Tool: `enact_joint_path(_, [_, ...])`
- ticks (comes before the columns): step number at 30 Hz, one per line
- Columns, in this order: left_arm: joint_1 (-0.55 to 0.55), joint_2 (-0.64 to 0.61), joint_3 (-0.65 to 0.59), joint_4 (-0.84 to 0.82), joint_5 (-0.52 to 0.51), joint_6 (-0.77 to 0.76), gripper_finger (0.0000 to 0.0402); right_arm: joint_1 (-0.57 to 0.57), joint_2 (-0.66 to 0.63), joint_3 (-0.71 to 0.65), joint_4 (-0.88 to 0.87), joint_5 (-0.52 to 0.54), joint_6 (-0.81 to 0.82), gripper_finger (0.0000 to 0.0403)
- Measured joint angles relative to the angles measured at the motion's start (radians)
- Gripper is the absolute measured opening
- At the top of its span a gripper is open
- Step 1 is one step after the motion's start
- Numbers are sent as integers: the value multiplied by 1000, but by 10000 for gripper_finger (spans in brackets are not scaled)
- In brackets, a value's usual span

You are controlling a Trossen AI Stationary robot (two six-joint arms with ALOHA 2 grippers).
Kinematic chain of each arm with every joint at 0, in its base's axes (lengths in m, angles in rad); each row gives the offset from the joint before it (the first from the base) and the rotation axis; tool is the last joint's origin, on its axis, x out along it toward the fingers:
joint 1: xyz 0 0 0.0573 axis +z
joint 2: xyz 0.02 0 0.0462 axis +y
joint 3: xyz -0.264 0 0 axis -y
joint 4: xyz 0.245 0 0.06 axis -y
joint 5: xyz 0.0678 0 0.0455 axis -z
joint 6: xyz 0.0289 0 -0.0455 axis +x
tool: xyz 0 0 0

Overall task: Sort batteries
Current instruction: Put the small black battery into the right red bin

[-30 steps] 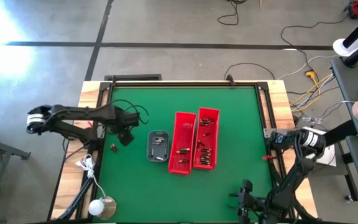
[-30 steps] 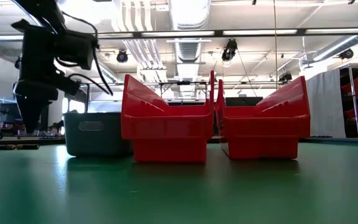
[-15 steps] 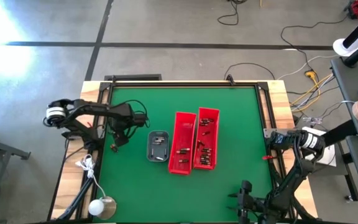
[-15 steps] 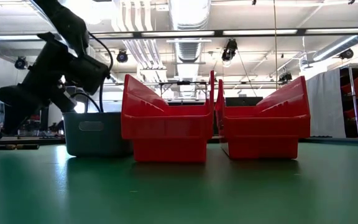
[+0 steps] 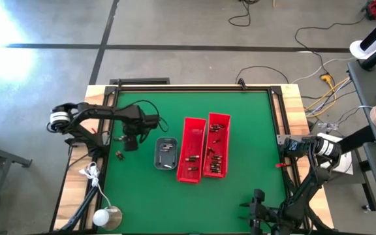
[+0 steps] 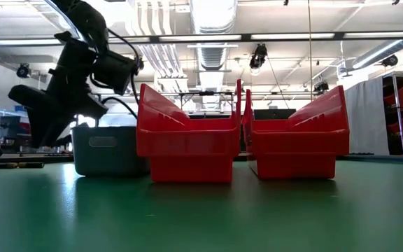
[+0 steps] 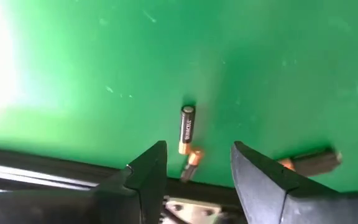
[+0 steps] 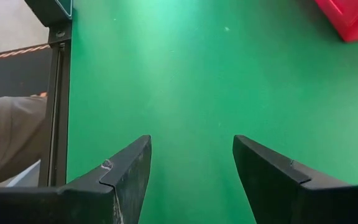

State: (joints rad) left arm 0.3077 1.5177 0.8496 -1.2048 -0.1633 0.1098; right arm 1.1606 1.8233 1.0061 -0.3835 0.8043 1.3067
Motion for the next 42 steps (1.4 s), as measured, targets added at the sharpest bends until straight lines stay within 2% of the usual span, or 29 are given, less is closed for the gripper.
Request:
enact_joint_path(6, [21, 3, -30, 1, -9, 129, 157, 0, 0, 0, 0, 0, 24, 219])
enact_joint_path(16, [47, 3, -142, 153, -11, 151, 155, 0, 0, 0, -2, 1, 5, 219])
enact_joint_path(23, [61, 1, -195, 211, -14, 229, 151, 0, 0, 0, -2, 3, 2, 219])
enact_joint_path(26, [61, -1, -211, 229, -12, 257, 127, 0, 0, -1, -2, 3, 2, 219])
enact_joint_path(34, [62, 0, -213, 236, -15, 266, 15, 0, -2, 0, -13, 2, -2, 219])
enact_joint_path(38, [61, 1, -207, 241, -52, 222, 15, -3, -6, 13, -64, 2, 2, 219])
enact_joint_path(42, [61, 6, -157, 262, -137, 145, 11, -3, -24, 50, -157, 4, 39, 219])
